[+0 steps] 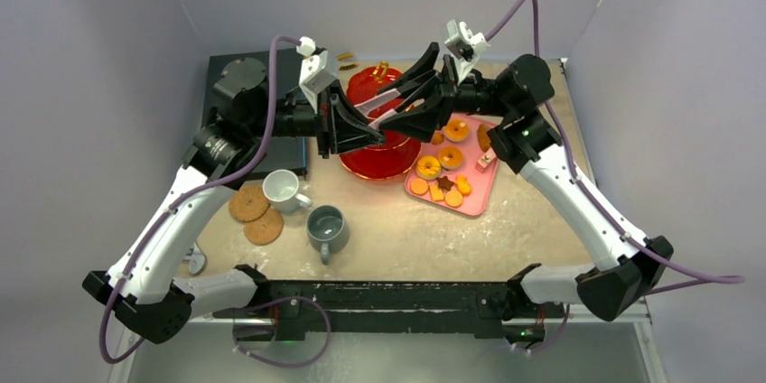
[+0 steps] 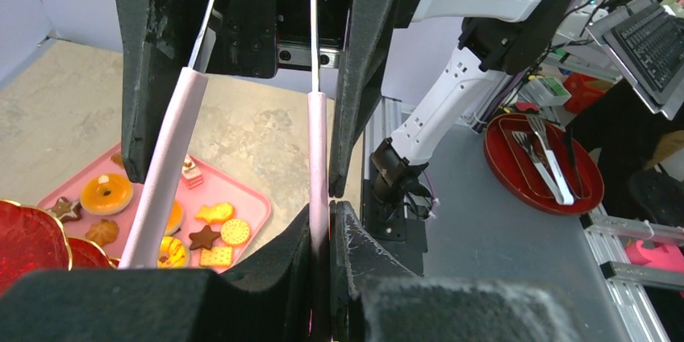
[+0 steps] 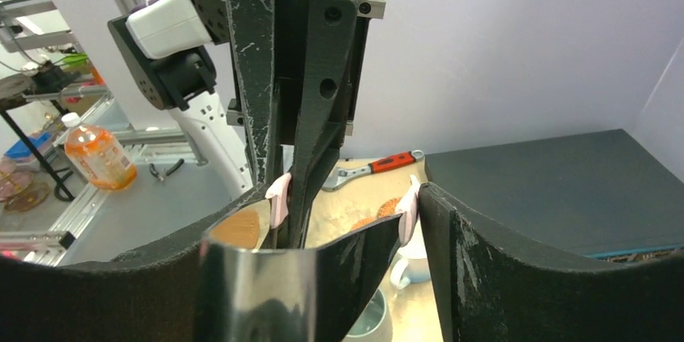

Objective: Serve the afternoon tea
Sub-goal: Pick up the clamp from the tray, then pick up the desert from the tray.

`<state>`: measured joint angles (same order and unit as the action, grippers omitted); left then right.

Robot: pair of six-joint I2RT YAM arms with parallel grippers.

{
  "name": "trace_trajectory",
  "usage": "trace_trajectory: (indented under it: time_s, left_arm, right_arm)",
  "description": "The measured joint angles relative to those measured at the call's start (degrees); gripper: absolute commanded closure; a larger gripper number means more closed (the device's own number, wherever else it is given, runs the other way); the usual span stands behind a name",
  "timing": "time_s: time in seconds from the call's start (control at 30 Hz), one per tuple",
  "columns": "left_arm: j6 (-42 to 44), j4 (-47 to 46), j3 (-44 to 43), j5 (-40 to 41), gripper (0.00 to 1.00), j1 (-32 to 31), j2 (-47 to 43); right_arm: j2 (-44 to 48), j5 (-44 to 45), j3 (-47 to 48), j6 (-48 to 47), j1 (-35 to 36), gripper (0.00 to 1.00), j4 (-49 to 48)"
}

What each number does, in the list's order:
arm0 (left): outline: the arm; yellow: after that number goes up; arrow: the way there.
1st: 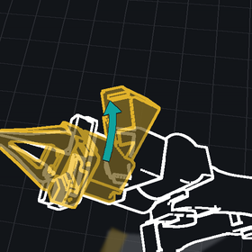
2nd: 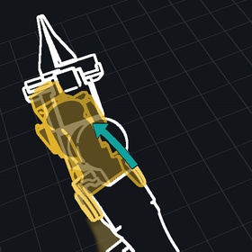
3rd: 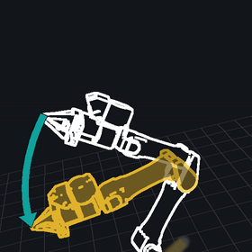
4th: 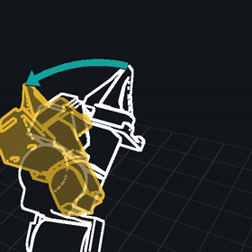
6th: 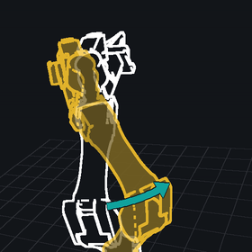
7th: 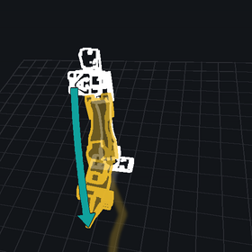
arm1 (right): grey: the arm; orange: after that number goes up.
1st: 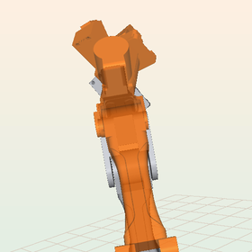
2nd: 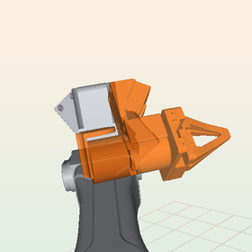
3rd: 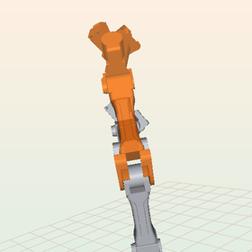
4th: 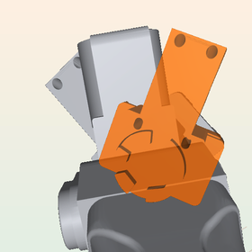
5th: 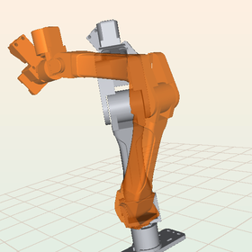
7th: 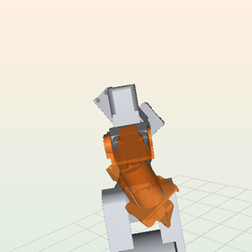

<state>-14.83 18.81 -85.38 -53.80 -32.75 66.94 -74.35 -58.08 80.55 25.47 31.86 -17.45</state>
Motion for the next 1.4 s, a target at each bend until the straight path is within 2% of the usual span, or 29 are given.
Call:
trace_trajectory:
  time_s: [0.37, 0.47, 0.53, 0.63, 0.77, 0.83, 1.0, 1.13, 1.4]
  left_arm:
    - [0.9, 0.1, 0.3, 2.5, 1.00, 0.0, -0.1]
    - [0.9, 0.0, 0.5, 2.8, 0.91, 0.1, -0.1]
    - [0.9, -0.1, 0.5, 2.9, 0.74, 0.1, -0.1]
    - [1.0, 0.0, 0.5, 3.1, 0.58, 0.1, -0.1]
    - [1.5, 0.8, 0.5, 3.4, 0.25, 0.1, -0.2]
    - [2.4, 1.9, 0.2, 4.4, 0.13, 0.0, -0.3]
    - [6.5, 5.2, -1.8, 11.1, 0.07, 0.1, -0.8]
    - [10.1, 7.6, -2.7, 20.9, 0.01, 0.1, -2.7]
    - [14.1, 11.9, -3.9, 38.1, 0.00, 0.1, -4.7]
  right_arm:
    - [-0.3, 0.2, -1.0, 0.5, 0.8, 0.61, -1.3]
    - [-0.3, 0.0, -1.1, 0.8, 0.9, 0.65, -1.4]
    - [-0.2, -0.1, -1.1, 0.9, 0.9, 0.65, -1.4]
    - [-0.2, 0.4, -1.2, 0.5, 0.9, 0.66, -1.3]
    - [-0.3, 2.3, -1.3, -1.2, 0.7, 0.66, 0.5]
    - [-0.3, 4.5, -1.3, -3.0, 0.7, 0.66, 2.8]
    - [-0.3, 9.8, -1.2, -6.9, 0.5, 0.66, 10.4]
    - [0.1, 17.5, -1.3, -10.2, 0.5, 0.66, 15.6]
    - [8.0, 39.9, -10.8, -13.0, 0.3, 0.65, 20.2]
